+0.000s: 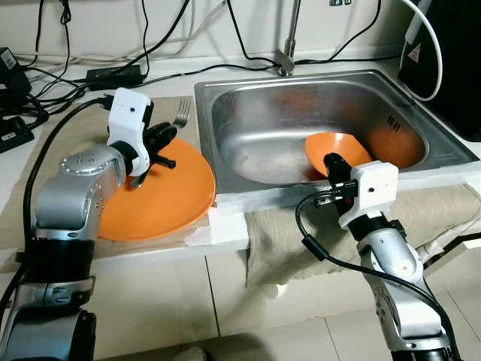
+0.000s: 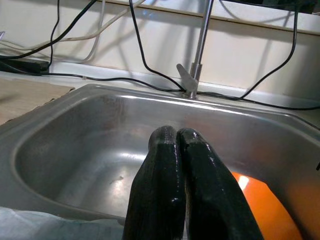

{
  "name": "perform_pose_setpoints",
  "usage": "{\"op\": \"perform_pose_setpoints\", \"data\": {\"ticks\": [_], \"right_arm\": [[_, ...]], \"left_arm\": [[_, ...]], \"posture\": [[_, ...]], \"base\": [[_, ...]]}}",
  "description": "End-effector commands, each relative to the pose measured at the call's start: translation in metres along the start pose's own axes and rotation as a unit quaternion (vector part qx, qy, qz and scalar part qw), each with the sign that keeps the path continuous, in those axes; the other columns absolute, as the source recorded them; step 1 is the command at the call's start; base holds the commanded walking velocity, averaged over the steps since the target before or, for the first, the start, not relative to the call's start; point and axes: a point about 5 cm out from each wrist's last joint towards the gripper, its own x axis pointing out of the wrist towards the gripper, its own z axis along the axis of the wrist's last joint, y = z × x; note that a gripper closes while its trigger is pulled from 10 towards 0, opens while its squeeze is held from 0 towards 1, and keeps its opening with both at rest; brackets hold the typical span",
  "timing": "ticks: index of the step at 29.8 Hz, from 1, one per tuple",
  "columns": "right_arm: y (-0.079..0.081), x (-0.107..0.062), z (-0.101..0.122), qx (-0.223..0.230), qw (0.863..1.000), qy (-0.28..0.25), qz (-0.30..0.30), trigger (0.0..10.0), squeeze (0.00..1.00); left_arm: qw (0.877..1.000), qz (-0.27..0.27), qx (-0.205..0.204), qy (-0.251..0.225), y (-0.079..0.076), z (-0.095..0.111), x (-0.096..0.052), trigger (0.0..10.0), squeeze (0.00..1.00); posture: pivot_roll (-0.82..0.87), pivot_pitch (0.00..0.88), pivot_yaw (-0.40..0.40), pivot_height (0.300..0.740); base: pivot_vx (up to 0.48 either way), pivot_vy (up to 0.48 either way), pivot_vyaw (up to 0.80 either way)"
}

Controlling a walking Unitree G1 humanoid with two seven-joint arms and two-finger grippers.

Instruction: Kitchen organization

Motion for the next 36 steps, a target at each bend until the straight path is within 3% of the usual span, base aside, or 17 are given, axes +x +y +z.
{"op": "perform_pose_setpoints", "data": {"ticks": [1, 5, 8, 14, 23, 28, 36], "right_arm": [[0.003, 0.003, 0.001, 0.005, 1.000, 0.004, 0.009, 10.0, 0.00], [0.013, 0.005, 0.002, 0.029, 0.999, 0.013, 0.037, 10.0, 0.00], [0.027, 0.012, 0.007, 0.077, 0.994, 0.020, 0.077, 10.0, 0.00], [0.038, 0.024, 0.020, 0.143, 0.984, 0.009, 0.103, 10.0, 0.00], [0.035, 0.031, 0.025, 0.144, 0.985, 0.003, 0.099, 10.0, 0.00], [0.023, 0.043, 0.031, 0.189, 0.980, -0.001, 0.067, 10.0, 0.00], [0.021, 0.066, 0.043, 0.242, 0.968, -0.021, 0.055, 10.0, 0.00]], "left_arm": [[1.000, -0.001, 0.000, -0.010, 0.000, 0.008, -0.001, 0.0, 0.00], [1.000, 0.002, -0.012, -0.010, -0.001, 0.007, -0.001, 0.0, 0.00], [1.000, 0.003, -0.018, -0.007, -0.003, 0.005, 0.001, 0.0, 0.00], [1.000, 0.002, -0.021, -0.011, -0.005, 0.006, 0.003, 0.0, 0.00], [1.000, -0.005, -0.022, -0.021, -0.008, 0.011, 0.003, 0.0, 0.00], [0.999, -0.022, -0.027, -0.033, -0.010, 0.012, 0.000, 0.0, 0.00], [0.997, -0.058, -0.029, -0.044, -0.022, 0.013, -0.002, 0.0, 0.00]], "posture": [[0.02, 0.000, 0.023, 0.740], [0.02, 0.000, 0.023, 0.740], [0.02, 0.000, 0.024, 0.740], [0.02, 0.000, 0.026, 0.740], [0.03, 0.000, 0.027, 0.740], [0.03, 0.000, 0.029, 0.740], [0.03, 0.003, 0.026, 0.740]], "base": [[0.000, 0.000, 0.00], [0.000, 0.000, 0.00], [0.000, 0.000, 0.00], [0.000, 0.000, 0.00], [0.000, 0.000, 0.00], [0.000, 0.000, 0.00], [0.000, 0.000, 0.00]]}}
